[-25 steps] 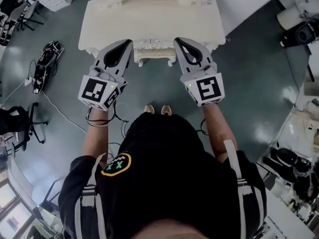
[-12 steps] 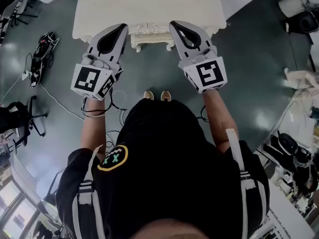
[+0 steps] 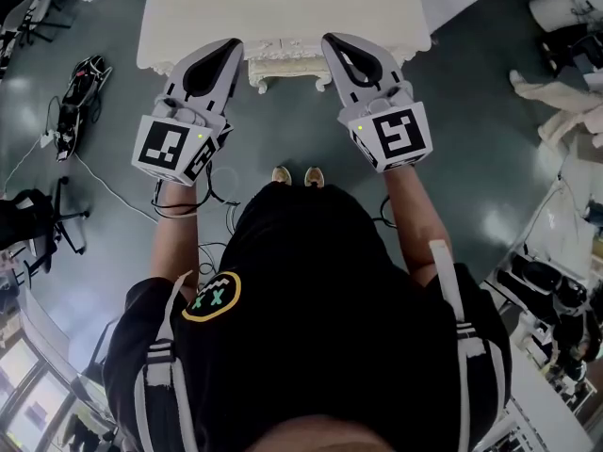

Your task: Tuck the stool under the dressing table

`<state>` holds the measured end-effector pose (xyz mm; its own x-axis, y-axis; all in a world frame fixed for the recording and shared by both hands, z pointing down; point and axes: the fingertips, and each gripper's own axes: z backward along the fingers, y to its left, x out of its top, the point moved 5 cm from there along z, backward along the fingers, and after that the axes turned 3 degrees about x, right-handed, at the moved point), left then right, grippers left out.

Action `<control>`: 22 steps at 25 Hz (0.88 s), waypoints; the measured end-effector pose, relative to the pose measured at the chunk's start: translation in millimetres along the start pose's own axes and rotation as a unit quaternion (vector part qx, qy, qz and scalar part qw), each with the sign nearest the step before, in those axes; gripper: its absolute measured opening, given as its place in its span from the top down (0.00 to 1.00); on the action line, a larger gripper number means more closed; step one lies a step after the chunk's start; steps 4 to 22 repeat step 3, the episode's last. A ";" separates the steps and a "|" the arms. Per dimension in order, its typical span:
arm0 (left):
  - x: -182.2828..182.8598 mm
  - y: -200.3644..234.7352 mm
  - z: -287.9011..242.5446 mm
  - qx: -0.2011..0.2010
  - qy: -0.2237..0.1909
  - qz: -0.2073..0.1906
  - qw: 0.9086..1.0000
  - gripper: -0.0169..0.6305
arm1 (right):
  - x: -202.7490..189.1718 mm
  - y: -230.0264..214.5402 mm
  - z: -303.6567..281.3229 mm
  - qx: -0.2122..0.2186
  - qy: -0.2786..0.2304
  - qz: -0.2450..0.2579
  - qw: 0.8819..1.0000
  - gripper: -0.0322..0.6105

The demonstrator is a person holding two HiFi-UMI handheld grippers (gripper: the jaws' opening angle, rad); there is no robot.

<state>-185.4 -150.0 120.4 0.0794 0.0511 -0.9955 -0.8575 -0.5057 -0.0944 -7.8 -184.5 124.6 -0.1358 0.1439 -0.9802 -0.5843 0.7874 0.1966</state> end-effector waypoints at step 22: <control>1.7 2.0 2.2 0.002 -0.002 -0.003 1.000 0.94 | 2.4 1.7 -1.9 0.001 0.001 0.003 1.000 0.92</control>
